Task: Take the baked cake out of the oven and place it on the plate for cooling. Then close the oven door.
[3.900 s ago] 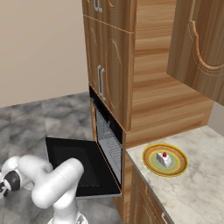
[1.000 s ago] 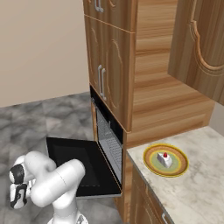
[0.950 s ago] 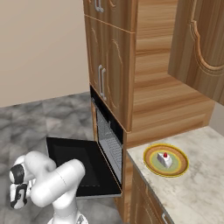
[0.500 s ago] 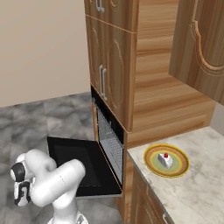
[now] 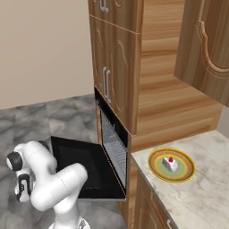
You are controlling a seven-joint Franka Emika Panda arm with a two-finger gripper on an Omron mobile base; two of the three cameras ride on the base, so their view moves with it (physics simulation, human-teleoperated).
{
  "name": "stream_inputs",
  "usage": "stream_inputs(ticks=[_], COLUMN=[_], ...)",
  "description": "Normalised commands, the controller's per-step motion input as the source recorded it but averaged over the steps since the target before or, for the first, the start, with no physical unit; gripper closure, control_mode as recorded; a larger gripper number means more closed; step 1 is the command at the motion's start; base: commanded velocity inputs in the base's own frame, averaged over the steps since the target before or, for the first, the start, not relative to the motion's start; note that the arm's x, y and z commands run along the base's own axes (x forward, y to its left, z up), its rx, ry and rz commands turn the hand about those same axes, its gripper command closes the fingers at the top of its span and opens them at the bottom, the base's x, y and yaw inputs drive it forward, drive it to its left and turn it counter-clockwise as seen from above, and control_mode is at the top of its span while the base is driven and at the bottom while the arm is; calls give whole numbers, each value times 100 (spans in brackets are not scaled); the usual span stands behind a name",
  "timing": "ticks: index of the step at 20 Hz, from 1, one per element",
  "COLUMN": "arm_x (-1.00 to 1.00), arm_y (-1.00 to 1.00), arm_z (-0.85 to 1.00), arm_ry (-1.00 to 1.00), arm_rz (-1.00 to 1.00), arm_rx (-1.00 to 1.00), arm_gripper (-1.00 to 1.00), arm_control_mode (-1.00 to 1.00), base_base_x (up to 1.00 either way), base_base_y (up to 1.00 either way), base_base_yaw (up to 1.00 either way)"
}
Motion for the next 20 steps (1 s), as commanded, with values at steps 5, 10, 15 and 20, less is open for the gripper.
stream_inputs(ticks=[5,10,15,20], arm_x=[28,36,39,50], arm_y=[-46,-43,-27,-21], arm_z=[90,93,72,51], arm_ry=[-40,-39,-42,-41], arm_rz=[-12,-14,-16,-20], arm_rx=[-30,-38,-47,-58], arm_gripper=[-100,-100,-100,-100], arm_control_mode=[-100,-100,-100,-100], base_base_x=[0,0,0,0], base_base_y=[0,0,0,0], base_base_yaw=[0,0,0,0])
